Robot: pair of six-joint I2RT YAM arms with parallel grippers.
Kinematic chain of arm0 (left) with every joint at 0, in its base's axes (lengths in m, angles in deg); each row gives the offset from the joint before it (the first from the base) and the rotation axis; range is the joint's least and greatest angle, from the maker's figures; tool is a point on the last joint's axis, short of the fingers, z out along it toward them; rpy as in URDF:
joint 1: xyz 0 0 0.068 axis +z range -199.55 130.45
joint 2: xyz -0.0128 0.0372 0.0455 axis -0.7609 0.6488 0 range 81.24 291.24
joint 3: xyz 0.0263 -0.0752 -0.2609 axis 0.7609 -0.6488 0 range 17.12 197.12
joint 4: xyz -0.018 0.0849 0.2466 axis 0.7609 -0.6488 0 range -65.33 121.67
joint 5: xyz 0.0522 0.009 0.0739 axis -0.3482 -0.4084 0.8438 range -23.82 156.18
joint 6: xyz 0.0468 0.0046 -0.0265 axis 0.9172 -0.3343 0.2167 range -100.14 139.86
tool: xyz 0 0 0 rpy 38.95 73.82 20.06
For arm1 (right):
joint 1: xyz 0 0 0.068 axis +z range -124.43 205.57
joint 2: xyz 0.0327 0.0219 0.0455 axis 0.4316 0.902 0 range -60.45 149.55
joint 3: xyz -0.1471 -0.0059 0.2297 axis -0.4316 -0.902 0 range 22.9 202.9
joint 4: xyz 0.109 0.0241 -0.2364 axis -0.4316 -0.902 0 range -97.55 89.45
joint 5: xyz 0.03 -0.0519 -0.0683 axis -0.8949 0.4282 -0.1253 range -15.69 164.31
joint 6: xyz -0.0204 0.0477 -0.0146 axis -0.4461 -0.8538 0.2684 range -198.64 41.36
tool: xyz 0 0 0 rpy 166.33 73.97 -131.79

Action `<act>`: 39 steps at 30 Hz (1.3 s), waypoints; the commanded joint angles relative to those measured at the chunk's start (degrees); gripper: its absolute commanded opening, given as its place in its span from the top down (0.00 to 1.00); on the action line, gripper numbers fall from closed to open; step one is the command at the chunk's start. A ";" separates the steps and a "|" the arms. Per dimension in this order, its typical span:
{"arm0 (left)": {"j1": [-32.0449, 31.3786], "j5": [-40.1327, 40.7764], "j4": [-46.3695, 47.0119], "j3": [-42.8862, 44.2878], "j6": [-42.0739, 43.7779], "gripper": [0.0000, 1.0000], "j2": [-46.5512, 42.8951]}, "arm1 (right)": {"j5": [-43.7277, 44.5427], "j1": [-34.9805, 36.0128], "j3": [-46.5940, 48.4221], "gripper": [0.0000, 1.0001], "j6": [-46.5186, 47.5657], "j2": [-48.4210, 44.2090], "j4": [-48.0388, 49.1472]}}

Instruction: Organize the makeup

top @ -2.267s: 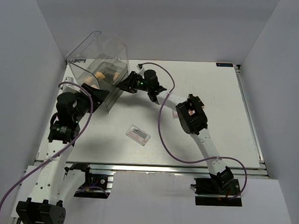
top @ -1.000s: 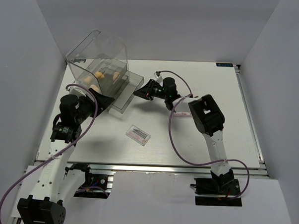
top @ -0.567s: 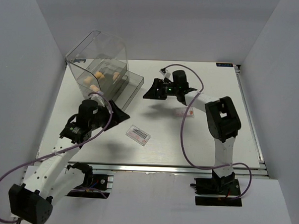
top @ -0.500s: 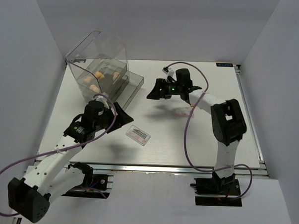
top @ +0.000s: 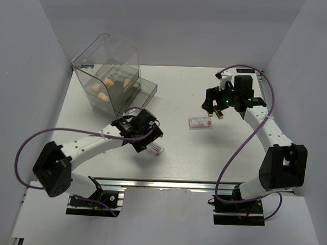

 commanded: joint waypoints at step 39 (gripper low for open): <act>-3.45 9.56 -7.72 12.34 -8.85 0.58 30.34 | -7.95 -7.84 -4.50 0.11 -0.25 -5.88 -1.80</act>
